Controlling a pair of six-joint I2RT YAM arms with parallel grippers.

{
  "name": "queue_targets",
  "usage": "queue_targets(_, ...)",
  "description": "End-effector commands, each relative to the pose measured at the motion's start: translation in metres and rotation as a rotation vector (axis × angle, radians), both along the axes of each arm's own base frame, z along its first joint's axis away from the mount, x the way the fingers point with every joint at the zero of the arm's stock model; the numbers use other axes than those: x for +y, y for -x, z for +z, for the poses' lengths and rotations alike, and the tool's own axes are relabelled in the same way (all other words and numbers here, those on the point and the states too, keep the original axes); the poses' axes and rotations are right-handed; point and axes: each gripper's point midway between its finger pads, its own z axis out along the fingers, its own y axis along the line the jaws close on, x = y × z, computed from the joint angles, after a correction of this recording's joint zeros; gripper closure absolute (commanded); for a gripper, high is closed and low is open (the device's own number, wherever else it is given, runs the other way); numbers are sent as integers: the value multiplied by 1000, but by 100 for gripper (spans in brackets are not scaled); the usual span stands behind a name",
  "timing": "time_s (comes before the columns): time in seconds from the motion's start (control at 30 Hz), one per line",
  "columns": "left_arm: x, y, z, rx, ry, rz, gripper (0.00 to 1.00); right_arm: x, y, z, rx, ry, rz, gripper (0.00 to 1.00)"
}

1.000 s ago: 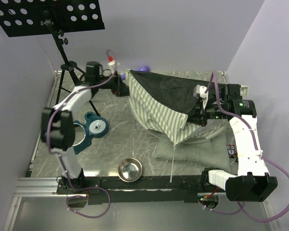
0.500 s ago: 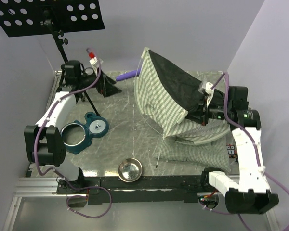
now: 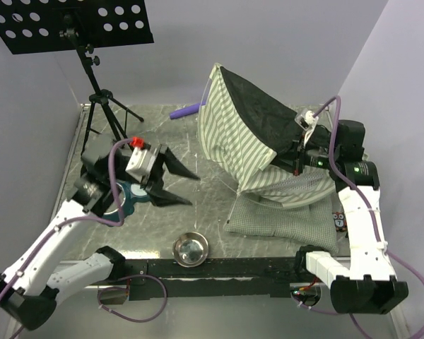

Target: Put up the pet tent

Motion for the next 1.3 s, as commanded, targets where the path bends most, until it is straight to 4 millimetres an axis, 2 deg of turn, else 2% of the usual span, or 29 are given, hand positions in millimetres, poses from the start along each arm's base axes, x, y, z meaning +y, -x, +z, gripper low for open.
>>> queue_targets(0.0, -18, 15, 19, 66, 119, -77, 39, 2, -8, 28, -50, -37, -5, 100)
queue_targets(0.1, -28, 32, 31, 85, 150, -157, 43, 2, -11, 28, -43, -42, -11, 100)
queue_targets(0.23, -46, 55, 30, 81, 148, -290, 48, 3, -13, 27, -25, -50, -22, 100)
queue_targets(0.4, -52, 60, 29, 92, 185, -335, 50, 3, -10, 21, -23, -49, -27, 100)
queue_targets(0.7, -57, 84, 34, 24, 237, -397, 49, 7, -10, 19, -16, -50, -19, 100)
queue_targets(0.87, -65, 87, 37, 23, 254, -404, 52, 7, -6, 18, -22, -46, -16, 100)
queue_targets(0.97, -71, 83, 36, 36, 250, -389, 57, 8, -4, 17, -25, -52, -12, 100)
queue_targets(1.13, -75, 82, 35, 49, 241, -385, 72, 8, -3, 17, -32, -53, -11, 100)
queue_targets(1.2, -77, 81, 34, 58, 237, -382, 78, 9, -3, 16, -30, -55, -8, 100)
queue_targets(1.27, -78, 79, 34, 75, 235, -373, 90, 9, -3, 16, -28, -54, -6, 100)
